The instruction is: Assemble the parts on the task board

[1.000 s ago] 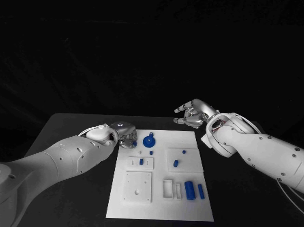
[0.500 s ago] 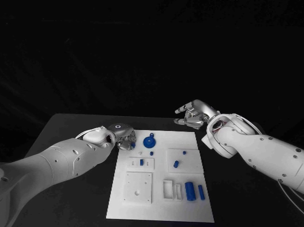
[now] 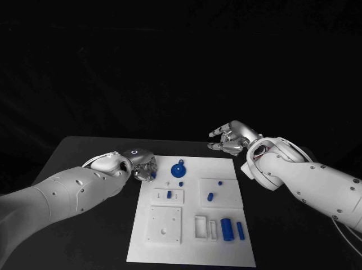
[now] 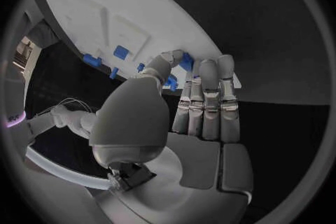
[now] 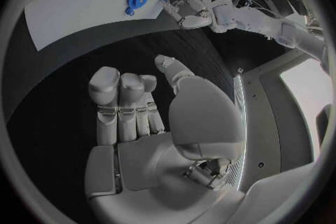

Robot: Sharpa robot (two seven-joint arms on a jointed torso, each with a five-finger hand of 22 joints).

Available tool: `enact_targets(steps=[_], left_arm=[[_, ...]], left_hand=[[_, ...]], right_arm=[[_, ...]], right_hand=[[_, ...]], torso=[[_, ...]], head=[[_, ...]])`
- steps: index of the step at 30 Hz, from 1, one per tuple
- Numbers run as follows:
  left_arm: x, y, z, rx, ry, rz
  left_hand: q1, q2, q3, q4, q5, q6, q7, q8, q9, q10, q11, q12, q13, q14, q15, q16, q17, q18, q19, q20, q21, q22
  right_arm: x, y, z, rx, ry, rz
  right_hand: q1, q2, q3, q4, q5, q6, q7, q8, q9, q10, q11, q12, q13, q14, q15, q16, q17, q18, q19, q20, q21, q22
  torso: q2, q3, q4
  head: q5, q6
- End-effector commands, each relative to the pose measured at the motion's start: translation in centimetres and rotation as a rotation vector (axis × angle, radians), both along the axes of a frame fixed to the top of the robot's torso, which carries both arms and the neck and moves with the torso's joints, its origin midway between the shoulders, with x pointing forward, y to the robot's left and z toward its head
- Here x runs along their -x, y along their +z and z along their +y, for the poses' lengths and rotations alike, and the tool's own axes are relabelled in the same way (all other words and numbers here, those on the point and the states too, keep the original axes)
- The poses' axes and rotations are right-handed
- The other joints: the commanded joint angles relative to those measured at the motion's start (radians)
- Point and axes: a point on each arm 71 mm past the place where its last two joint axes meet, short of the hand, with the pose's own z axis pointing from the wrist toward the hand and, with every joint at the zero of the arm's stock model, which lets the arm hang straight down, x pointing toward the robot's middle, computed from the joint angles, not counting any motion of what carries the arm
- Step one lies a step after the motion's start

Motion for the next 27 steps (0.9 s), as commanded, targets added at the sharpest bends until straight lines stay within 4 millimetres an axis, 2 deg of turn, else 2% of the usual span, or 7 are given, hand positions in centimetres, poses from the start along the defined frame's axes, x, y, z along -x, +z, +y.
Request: enact_targets(steps=[1,9,15,17,22,27], left_arm=[[0.0,0.6,-0.4,0.013,0.002,0.023],[0.3,2.2,-1.0,0.054,-0.016,0.004],[0.5,3.2,-1.6,0.078,-0.031,-0.005],[0.5,3.4,-1.6,0.079,-0.027,-0.004],[0.3,3.6,-1.2,0.057,-0.007,0.006],[0.1,3.6,-0.5,0.029,0.011,0.003]], left_hand=[[0.003,0.005,-0.001,-0.006,0.006,-0.005,-0.005,-0.006,-0.002,0.006,0.002,0.003,-0.001,0.002,-0.007,-0.004,0.001,-0.004,-0.005,-0.001,0.004,0.022],[0.003,0.004,0.0,-0.007,0.005,-0.006,-0.005,-0.006,-0.004,0.005,0.002,0.003,-0.001,0.003,-0.007,-0.005,0.001,-0.003,-0.005,-0.001,0.008,0.022],[0.003,0.004,0.0,-0.008,0.005,-0.005,-0.005,-0.006,-0.006,0.005,0.002,0.003,-0.001,0.003,-0.007,-0.005,0.002,-0.002,-0.006,-0.001,0.01,0.022],[0.003,0.004,0.0,-0.008,0.005,-0.005,-0.005,-0.006,-0.006,0.005,0.002,0.003,-0.001,0.003,-0.007,-0.005,0.002,-0.002,-0.006,-0.001,0.01,0.022],[-0.002,-0.012,0.001,-0.004,-0.019,-0.033,0.003,-0.007,-0.029,-0.019,0.012,0.001,-0.001,-0.008,0.001,-0.017,-0.001,-0.001,-0.017,0.007,0.002,0.018],[0.0,-0.03,-0.004,0.004,-0.034,-0.042,0.007,-0.007,-0.055,-0.028,0.016,0.002,-0.001,-0.012,0.005,-0.022,-0.002,-0.001,-0.015,0.011,-0.012,0.018]], right_arm=[[0.0,-0.2,0.0,-0.027,-0.017,0.032],[0.3,-1.4,0.4,-0.066,-0.034,0.11],[0.5,-2.4,1.1,-0.095,-0.038,0.174],[0.6,-2.6,1.3,-0.098,-0.037,0.185],[0.7,-2.9,1.5,-0.098,-0.034,0.2],[0.7,-3.0,1.5,-0.095,-0.035,0.203]], right_hand=[[-0.013,-0.002,0.001,0.007,0.0,0.016,0.006,0.001,0.002,-0.001,-0.006,0.004,0.001,0.004,-0.001,0.004,0.001,0.004,0.037,0.002,0.003,0.11],[-0.016,-0.002,0.0,0.012,-0.001,0.02,0.005,0.0,0.001,-0.001,-0.006,0.004,0.002,0.004,-0.002,0.004,0.001,0.004,0.037,0.002,0.003,0.11],[-0.017,0.001,0.002,0.015,-0.001,0.022,0.004,0.0,0.001,-0.001,-0.007,0.005,0.003,0.004,-0.002,0.005,0.002,0.004,0.037,0.001,0.003,0.11],[-0.017,0.002,0.002,0.015,-0.004,0.022,0.004,0.0,0.001,-0.002,-0.007,0.004,0.003,0.003,-0.002,0.003,0.001,0.004,0.036,0.001,0.001,0.11],[-0.017,0.002,0.002,0.015,-0.004,0.022,0.004,0.0,0.001,-0.002,-0.007,0.004,0.003,0.003,-0.002,0.003,0.001,0.004,0.036,0.001,0.001,0.11],[-0.017,0.001,0.002,0.016,-0.006,0.021,0.004,0.0,0.001,-0.002,-0.006,0.005,0.003,0.003,-0.002,0.004,0.002,0.004,0.036,0.001,0.001,0.11]], torso=[[0.0,0.0,-0.0001],[0.0,0.0017,-0.0003],[0.0,0.0007,0.0021],[0.001,0.0018,0.0015],[0.002,0.0024,-0.0018],[0.002,0.0019,0.0009]], head=[[0.001,0.003],[0.003,0.008],[0.005,0.009],[0.008,0.009],[0.009,0.01],[0.009,0.009]])
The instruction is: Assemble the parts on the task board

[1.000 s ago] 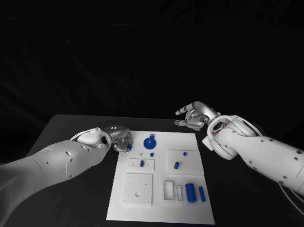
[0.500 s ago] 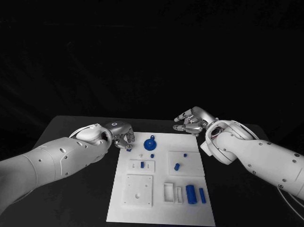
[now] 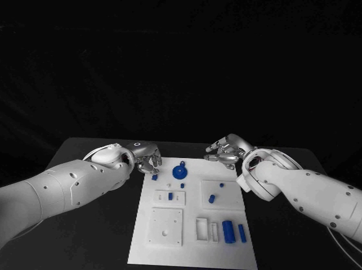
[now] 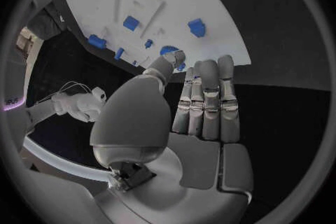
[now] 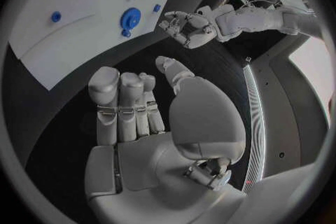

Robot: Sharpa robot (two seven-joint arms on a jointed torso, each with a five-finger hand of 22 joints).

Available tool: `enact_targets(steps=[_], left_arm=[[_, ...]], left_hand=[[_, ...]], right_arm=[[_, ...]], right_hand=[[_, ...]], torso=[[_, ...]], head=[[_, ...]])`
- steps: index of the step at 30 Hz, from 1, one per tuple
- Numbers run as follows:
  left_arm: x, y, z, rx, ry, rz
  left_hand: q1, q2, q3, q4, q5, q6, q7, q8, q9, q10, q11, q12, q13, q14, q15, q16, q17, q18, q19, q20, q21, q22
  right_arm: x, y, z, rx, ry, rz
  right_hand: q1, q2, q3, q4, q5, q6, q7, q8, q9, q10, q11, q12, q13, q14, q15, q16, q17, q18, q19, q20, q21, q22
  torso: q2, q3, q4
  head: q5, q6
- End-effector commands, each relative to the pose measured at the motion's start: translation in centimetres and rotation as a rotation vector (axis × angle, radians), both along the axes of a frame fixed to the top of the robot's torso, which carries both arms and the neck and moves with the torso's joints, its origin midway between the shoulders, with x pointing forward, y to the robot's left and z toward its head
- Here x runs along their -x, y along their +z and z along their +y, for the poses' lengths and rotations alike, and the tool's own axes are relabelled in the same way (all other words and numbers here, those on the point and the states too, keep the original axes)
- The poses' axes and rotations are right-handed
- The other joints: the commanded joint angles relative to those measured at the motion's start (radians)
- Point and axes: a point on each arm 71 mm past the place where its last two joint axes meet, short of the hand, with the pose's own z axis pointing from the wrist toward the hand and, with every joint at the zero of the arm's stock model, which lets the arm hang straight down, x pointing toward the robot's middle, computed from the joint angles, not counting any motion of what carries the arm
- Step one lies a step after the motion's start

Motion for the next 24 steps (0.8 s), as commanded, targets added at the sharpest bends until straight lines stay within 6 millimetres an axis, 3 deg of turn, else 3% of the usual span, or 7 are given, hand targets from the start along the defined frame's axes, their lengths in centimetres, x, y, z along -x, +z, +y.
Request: enact_targets(steps=[1,7,12,15,16,19,24], left_arm=[[-0.2,-0.1,0.5,-0.036,0.018,0.013],[-0.2,-0.6,0.8,-0.077,0.015,0.005],[0.0,-1.1,0.9,-0.097,0.006,-0.001],[0.2,-1.7,1.0,-0.108,0.0,-0.007],[0.2,-1.8,1.0,-0.112,-0.001,-0.008],[0.4,-2.5,1.1,-0.121,-0.004,-0.012],[0.6,-3.6,1.1,-0.128,-0.008,-0.017]], left_hand=[[0.001,-0.017,-0.003,0.006,-0.008,-0.011,0.003,-0.003,-0.011,-0.01,0.002,0.002,-0.001,-0.01,0.002,-0.005,0.0,-0.001,0.0,0.004,-0.007,0.018],[0.021,-0.031,-0.056,-0.001,-0.018,-0.066,0.016,0.018,-0.035,-0.03,0.008,0.027,0.002,-0.034,0.01,0.014,0.011,-0.005,-0.008,0.009,-0.02,0.019],[0.066,-0.01,-0.162,0.002,-0.014,-0.209,0.023,0.2,-0.062,-0.143,0.015,0.226,0.015,-0.065,0.011,0.058,0.025,-0.008,-0.01,0.01,-0.024,0.021],[0.074,-0.018,-0.17,0.011,-0.008,-0.294,0.033,0.316,-0.081,-0.224,0.018,0.357,0.028,-0.075,0.017,0.081,0.027,-0.002,-0.008,0.016,-0.022,0.021],[0.081,-0.02,-0.172,0.013,-0.003,-0.341,0.035,0.393,-0.085,-0.27,0.018,0.45,0.048,-0.084,0.02,0.096,0.03,-0.001,-0.007,0.018,-0.017,0.022],[0.076,-0.021,-0.171,0.022,0.009,-0.39,0.035,0.471,-0.092,-0.322,0.022,0.547,0.068,-0.087,0.021,0.122,0.037,0.005,-0.005,0.02,-0.01,0.022],[0.057,-0.031,-0.158,0.037,0.062,-0.5,0.041,0.673,-0.105,-0.438,0.024,0.792,0.101,-0.114,0.03,0.191,0.074,0.023,-0.001,0.031,0.025,0.022]], right_arm=[[0.1,-0.1,0.0,-0.011,-0.008,0.02],[0.1,-0.1,0.2,-0.012,-0.006,0.017],[0.1,-0.1,0.2,-0.011,-0.005,0.015],[0.1,-0.1,0.3,-0.011,-0.004,0.012],[0.1,-0.1,0.3,-0.011,-0.004,0.011],[0.1,-0.1,0.3,-0.012,-0.003,0.01],[0.1,-0.1,0.4,-0.013,0.0,0.007]], right_hand=[[-0.007,0.0,-0.001,0.007,-0.005,-0.003,-0.001,0.0,0.001,0.003,0.001,0.005,0.001,0.004,-0.002,0.004,0.001,0.004,0.036,0.001,0.001,0.11],[-0.007,0.0,-0.001,0.007,-0.003,-0.002,-0.001,0.0,0.001,0.004,0.001,0.007,0.002,0.004,-0.002,0.005,0.002,0.004,0.037,0.001,0.001,0.11],[-0.007,0.0,-0.001,0.007,-0.003,-0.002,-0.001,0.0,0.001,0.004,0.001,0.007,0.002,0.004,-0.002,0.005,0.002,0.004,0.037,0.001,0.001,0.11],[-0.007,0.0,-0.001,0.007,-0.003,-0.002,-0.001,0.0,0.001,0.004,0.001,0.007,0.002,0.004,-0.002,0.005,0.002,0.004,0.037,0.001,0.001,0.11],[-0.007,0.0,-0.001,0.007,-0.003,-0.002,-0.001,0.0,0.001,0.004,0.001,0.007,0.002,0.004,-0.002,0.005,0.002,0.004,0.037,0.001,0.001,0.11],[-0.008,0.0,-0.001,0.008,-0.002,-0.002,-0.001,0.0,0.001,0.004,0.001,0.006,0.002,0.004,-0.002,0.005,0.002,0.004,0.037,0.001,0.001,0.11],[-0.008,0.0,-0.001,0.008,-0.001,-0.002,-0.001,0.0,0.001,0.004,0.001,0.006,0.001,0.004,-0.002,0.004,0.001,0.004,0.037,0.001,0.001,0.11]], torso=[[0.0,-0.0005,0.0016],[0.001,-0.002,-0.0002],[0.002,-0.0021,0.0],[0.001,-0.0019,-0.0005],[0.001,-0.0019,-0.0005],[0.002,-0.0019,-0.0003],[0.001,-0.0009,-0.0005]], head=[[0.001,-0.001],[0.002,-0.004],[0.001,-0.007],[0.001,-0.008],[0.001,-0.008],[0.002,-0.01],[0.005,-0.012]])
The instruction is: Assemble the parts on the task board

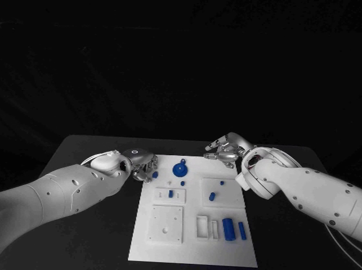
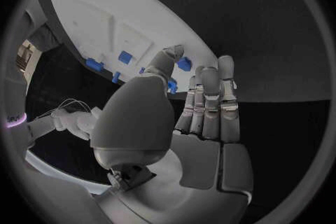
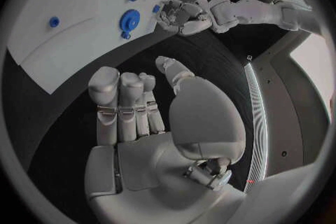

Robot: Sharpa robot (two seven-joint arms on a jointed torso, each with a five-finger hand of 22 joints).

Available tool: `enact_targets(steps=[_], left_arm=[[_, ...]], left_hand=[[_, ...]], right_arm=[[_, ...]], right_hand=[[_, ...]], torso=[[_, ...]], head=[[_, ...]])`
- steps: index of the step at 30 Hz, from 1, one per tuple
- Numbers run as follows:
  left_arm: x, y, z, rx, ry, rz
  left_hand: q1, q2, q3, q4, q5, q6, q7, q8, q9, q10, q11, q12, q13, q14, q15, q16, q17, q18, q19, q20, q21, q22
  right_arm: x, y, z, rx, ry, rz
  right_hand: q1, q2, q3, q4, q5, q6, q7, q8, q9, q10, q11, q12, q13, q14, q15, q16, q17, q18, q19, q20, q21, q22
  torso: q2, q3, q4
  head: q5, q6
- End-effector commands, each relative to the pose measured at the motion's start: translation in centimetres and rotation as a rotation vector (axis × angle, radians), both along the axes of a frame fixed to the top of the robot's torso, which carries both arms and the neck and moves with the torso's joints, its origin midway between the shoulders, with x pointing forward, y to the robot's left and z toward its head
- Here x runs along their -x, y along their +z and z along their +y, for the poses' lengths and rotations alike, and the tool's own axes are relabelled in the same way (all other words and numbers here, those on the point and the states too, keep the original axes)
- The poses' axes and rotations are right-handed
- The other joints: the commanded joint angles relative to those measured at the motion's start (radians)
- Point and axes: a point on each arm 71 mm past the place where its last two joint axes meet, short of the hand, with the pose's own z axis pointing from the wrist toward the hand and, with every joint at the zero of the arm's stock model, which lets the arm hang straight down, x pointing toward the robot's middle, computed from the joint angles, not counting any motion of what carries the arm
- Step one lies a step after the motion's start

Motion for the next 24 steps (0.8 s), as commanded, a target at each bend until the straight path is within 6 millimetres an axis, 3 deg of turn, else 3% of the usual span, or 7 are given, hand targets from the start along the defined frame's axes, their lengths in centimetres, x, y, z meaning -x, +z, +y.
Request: enact_targets(steps=[1,4,7,14,18,20,24], left_arm=[[0.1,-0.3,-0.3,-0.004,-0.02,-0.035],[0.2,-0.7,-0.3,-0.003,-0.022,-0.039],[0.3,-1.0,-0.4,0.002,-0.025,-0.042],[0.3,-1.2,-0.7,0.015,-0.029,-0.053],[0.2,-1.3,-0.8,0.012,-0.024,-0.044],[0.1,-1.4,-0.8,0.007,-0.021,-0.035],[0.1,-1.7,-0.8,-0.011,-0.017,-0.004]], left_hand=[[-0.011,-0.008,0.004,0.005,0.028,-0.025,0.001,0.054,-0.011,-0.023,-0.001,0.056,-0.005,-0.008,-0.001,0.013,0.009,0.017,-0.001,0.006,0.012,0.022],[-0.022,-0.003,0.008,0.003,0.058,-0.032,-0.004,0.109,-0.016,-0.037,-0.006,0.125,-0.004,-0.01,-0.003,0.024,0.018,0.018,-0.002,0.004,0.027,0.022],[-0.033,-0.002,0.015,0.002,0.089,-0.037,-0.006,0.135,-0.017,-0.044,-0.012,0.162,-0.003,-0.007,-0.006,0.033,0.023,0.019,0.001,0.001,0.039,0.022],[-0.048,0.006,0.037,0.003,0.115,-0.03,-0.01,0.15,-0.032,-0.038,-0.017,0.183,-0.027,0.001,-0.011,0.034,0.025,0.02,0.002,-0.003,0.056,0.021],[-0.054,0.008,0.052,0.003,0.117,-0.022,-0.01,0.132,-0.043,-0.031,-0.018,0.181,-0.046,0.005,-0.013,0.029,0.026,0.019,0.0,-0.005,0.064,0.021],[-0.056,0.009,0.057,0.004,0.117,-0.011,-0.009,0.106,-0.045,-0.026,-0.018,0.171,-0.057,0.005,-0.013,0.028,0.027,0.019,-0.002,-0.005,0.066,0.021],[-0.053,0.011,0.073,-0.001,0.118,0.031,-0.009,0.023,-0.045,-0.012,-0.018,0.145,-0.074,0.001,-0.013,0.026,0.03,0.018,-0.008,-0.005,0.072,0.021]], right_arm=[[0.0,0.0,0.1,-0.002,0.004,-0.006],[0.0,0.0,0.1,-0.002,0.005,-0.007],[0.0,0.0,0.1,-0.003,0.005,-0.008],[0.0,0.1,0.2,-0.003,0.006,-0.01],[0.1,0.1,0.2,-0.003,0.008,-0.01],[0.1,0.1,0.2,-0.003,0.009,-0.009],[0.1,0.0,0.2,-0.002,0.012,-0.008]], right_hand=[[-0.008,0.0,0.002,0.006,-0.001,-0.002,0.0,0.0,0.001,0.004,0.001,0.006,0.001,0.004,-0.002,0.004,0.0,0.004,0.037,0.001,0.001,0.11],[-0.01,0.0,0.001,0.007,0.001,-0.003,0.0,0.0,0.001,0.005,0.001,0.006,0.0,0.004,-0.002,0.004,0.0,0.004,0.037,0.001,-0.001,0.109],[-0.01,0.0,0.0,0.007,0.003,-0.003,0.0,0.0,0.001,0.005,0.001,0.006,0.0,0.004,-0.002,0.004,0.0,0.004,0.038,0.001,-0.001,0.109],[-0.011,0.0,-0.001,0.008,0.005,-0.003,0.0,0.0,0.001,0.005,0.001,0.005,0.0,0.004,-0.002,0.004,0.0,0.004,0.038,0.001,-0.001,0.109],[-0.011,0.0,-0.001,0.008,0.005,-0.003,0.0,0.0,0.001,0.005,0.001,0.005,0.0,0.004,-0.002,0.004,0.0,0.004,0.038,0.001,-0.001,0.109],[-0.011,-0.001,-0.002,0.008,0.005,-0.003,0.0,0.0,0.001,0.005,0.001,0.006,0.0,0.004,-0.002,0.004,0.0,0.004,0.038,0.001,-0.001,0.109],[-0.011,-0.001,-0.003,0.008,0.006,-0.003,0.0,0.001,0.002,0.006,0.001,0.007,0.001,0.005,-0.002,0.005,0.0,0.004,0.038,0.001,-0.001,0.11]], torso=[[0.0,0.0008,-0.0002],[0.0,0.0009,-0.0003],[0.0,0.001,0.0001],[-0.001,0.0017,0.0],[-0.001,0.0028,-0.0007],[-0.001,0.0028,-0.0008],[-0.001,0.0023,-0.0001]], head=[[0.003,-0.002],[0.003,-0.002],[0.003,-0.003],[0.003,-0.003],[0.002,-0.003],[0.002,-0.004],[0.001,-0.006]])
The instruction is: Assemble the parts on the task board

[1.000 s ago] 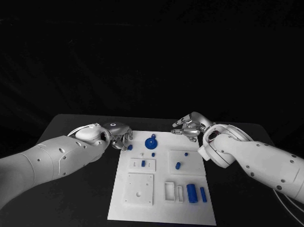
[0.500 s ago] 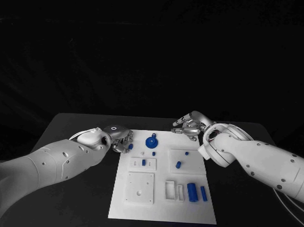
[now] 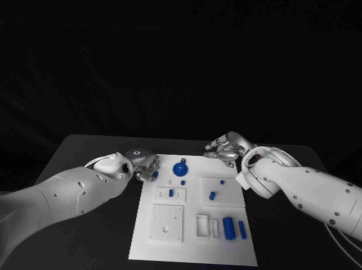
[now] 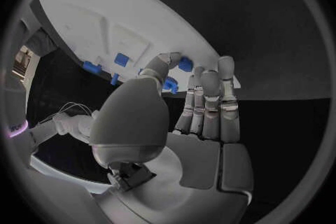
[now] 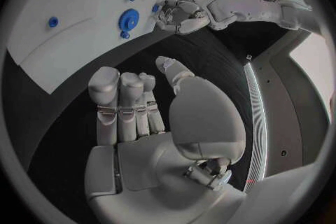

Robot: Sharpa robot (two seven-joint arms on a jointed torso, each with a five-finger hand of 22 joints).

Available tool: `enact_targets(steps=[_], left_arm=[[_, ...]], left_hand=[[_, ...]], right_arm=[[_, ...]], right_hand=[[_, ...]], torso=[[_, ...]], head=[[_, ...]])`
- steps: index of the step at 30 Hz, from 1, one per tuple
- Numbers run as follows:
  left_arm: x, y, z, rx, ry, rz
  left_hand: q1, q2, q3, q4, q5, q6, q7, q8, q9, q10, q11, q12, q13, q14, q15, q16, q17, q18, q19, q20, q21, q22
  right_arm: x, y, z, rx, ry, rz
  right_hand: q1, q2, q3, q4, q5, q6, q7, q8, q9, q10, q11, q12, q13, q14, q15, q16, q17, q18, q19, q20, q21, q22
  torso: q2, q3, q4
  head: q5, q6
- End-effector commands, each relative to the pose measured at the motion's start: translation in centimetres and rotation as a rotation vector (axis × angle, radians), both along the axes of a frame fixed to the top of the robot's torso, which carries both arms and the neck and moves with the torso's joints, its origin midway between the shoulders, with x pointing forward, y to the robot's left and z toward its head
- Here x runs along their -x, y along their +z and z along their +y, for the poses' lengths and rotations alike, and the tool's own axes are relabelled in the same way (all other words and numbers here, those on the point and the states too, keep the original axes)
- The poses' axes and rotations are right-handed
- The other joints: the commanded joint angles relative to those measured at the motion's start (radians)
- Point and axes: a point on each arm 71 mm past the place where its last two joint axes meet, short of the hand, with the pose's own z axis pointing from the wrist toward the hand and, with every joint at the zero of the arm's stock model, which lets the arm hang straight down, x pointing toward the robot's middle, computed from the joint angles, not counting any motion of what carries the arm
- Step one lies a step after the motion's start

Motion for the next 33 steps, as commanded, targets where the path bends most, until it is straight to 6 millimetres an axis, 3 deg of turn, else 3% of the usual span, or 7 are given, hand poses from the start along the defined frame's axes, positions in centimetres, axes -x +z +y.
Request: enact_targets(steps=[1,7,16,19,25,33], left_arm=[[0.2,-0.9,-0.2,-0.028,-0.006,0.052],[0.3,-1.6,-0.2,-0.06,0.0,0.101],[0.3,-2.1,-0.1,-0.093,0.016,0.153],[0.3,-2.2,-0.1,-0.1,0.016,0.165],[0.3,-2.5,-0.3,-0.107,0.014,0.182],[0.3,-2.8,-0.2,-0.111,0.021,0.186]], left_hand=[[-0.006,0.003,0.008,-0.001,0.005,0.02,0.001,-0.041,0.001,0.014,-0.001,-0.015,-0.008,-0.003,-0.002,-0.004,0.002,0.009,-0.004,-0.003,0.006,0.022],[0.0,0.01,0.022,-0.011,0.008,0.042,0.005,-0.113,0.0,0.013,0.001,-0.018,-0.006,-0.01,-0.001,0.004,0.007,0.011,-0.015,-0.002,0.021,0.022],[0.005,0.017,0.042,-0.027,0.015,0.06,0.005,-0.149,0.001,0.006,-0.004,0.038,0.031,-0.012,-0.004,0.017,0.012,0.012,-0.024,-0.006,0.052,0.023],[0.0,0.024,0.055,-0.032,0.015,0.099,-0.003,-0.161,0.003,0.007,-0.01,0.057,0.049,-0.01,-0.01,0.022,0.013,0.011,-0.028,-0.01,0.069,0.023],[-0.003,0.035,0.068,-0.046,0.016,0.16,-0.016,-0.168,0.031,0.024,-0.021,0.061,0.062,-0.006,-0.018,0.024,0.014,0.007,-0.035,-0.017,0.091,0.023],[-0.006,0.048,0.073,-0.058,0.016,0.18,-0.028,-0.149,0.115,0.038,-0.031,0.063,0.077,0.002,-0.026,0.021,0.014,0.003,-0.039,-0.026,0.112,0.022]], right_arm=[[0.0,0.0,0.1,0.0,0.012,-0.004],[0.1,0.0,0.1,0.0,0.013,-0.003],[0.1,0.0,0.1,0.0,0.014,-0.004],[0.1,0.0,0.1,-0.001,0.015,-0.004],[0.1,0.0,0.1,-0.002,0.015,-0.004],[0.1,0.0,0.0,-0.002,0.013,-0.005]], right_hand=[[-0.012,0.0,0.0,0.006,0.006,-0.004,0.001,0.001,0.002,0.006,0.001,0.007,0.001,0.005,-0.002,0.005,0.0,0.004,0.038,0.001,-0.001,0.11],[-0.012,-0.001,-0.002,0.006,0.007,-0.004,0.001,0.0,0.001,0.005,0.0,0.007,0.001,0.005,-0.002,0.005,0.001,0.004,0.038,0.001,-0.001,0.109],[-0.012,-0.001,-0.002,0.006,0.007,-0.004,0.001,0.0,0.001,0.005,0.0,0.007,0.001,0.005,-0.002,0.005,0.001,0.004,0.038,0.001,-0.001,0.109],[-0.012,-0.001,-0.002,0.006,0.007,-0.004,0.001,0.0,0.001,0.005,0.0,0.007,0.001,0.005,-0.002,0.005,0.001,0.004,0.038,0.001,-0.001,0.109],[-0.012,-0.001,-0.002,0.006,0.007,-0.004,0.001,0.0,0.001,0.005,0.0,0.007,0.001,0.005,-0.002,0.005,0.001,0.004,0.038,0.001,-0.001,0.109],[-0.012,-0.001,-0.002,0.006,0.007,-0.004,0.001,0.0,0.001,0.005,0.0,0.007,0.001,0.005,-0.002,0.005,0.001,0.004,0.038,0.001,-0.001,0.109]], torso=[[0.0,-0.0003,-0.0001],[0.001,-0.0008,-0.0008],[0.0,-0.0008,0.0004],[0.0,-0.0007,-0.0002],[0.0,-0.0005,-0.0005],[0.0,-0.0001,-0.0001]], head=[[-0.002,-0.002],[-0.003,-0.002],[-0.006,-0.004],[-0.005,-0.005],[-0.006,-0.005],[-0.008,-0.007]])
